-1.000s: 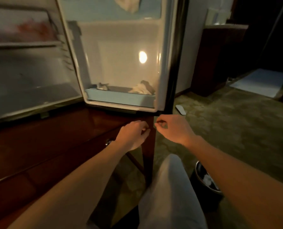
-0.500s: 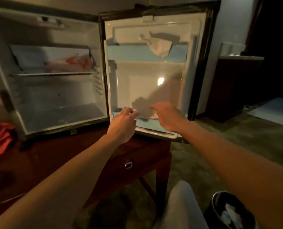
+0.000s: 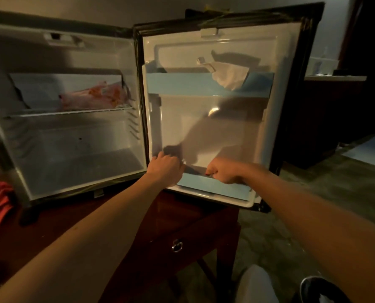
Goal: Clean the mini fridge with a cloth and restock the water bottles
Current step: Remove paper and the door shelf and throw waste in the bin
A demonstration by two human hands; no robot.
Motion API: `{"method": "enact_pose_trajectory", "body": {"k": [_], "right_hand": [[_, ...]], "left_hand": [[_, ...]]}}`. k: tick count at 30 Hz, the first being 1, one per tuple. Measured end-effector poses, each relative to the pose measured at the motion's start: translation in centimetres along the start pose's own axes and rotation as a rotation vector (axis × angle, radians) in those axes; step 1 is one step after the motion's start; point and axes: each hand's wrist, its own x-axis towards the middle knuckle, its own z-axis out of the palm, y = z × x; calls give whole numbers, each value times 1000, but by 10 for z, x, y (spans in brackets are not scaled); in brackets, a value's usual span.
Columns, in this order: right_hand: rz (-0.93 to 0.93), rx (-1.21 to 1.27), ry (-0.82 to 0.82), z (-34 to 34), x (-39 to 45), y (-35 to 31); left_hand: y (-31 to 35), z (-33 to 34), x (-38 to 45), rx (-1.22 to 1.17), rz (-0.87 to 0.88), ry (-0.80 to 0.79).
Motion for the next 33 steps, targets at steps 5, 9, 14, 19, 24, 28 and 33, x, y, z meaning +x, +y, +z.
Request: {"method": "enact_pose_trajectory", "body": {"k": [5, 9, 14, 19, 24, 28, 33], "right_hand": [[24, 177, 113, -8, -5, 2], [27, 187, 286, 3, -11, 4], [-1, 126, 459, 5, -23, 3], [-24, 181, 582, 2, -37, 1], [-75, 232, 617, 4, -59, -5], [-68, 209, 570, 19, -82, -7], [-6, 174, 526, 59, -130, 15]], "left_hand": [[-5, 2, 16, -79, -31, -45], [-6, 7, 11, -128, 22, 103], [1, 0, 6, -418, 42, 266], [11, -16, -5, -614, 108, 312], [25, -23, -19, -683, 149, 307], [50, -19, -37, -668, 206, 173], [98, 11, -66, -528, 301, 18]]}}
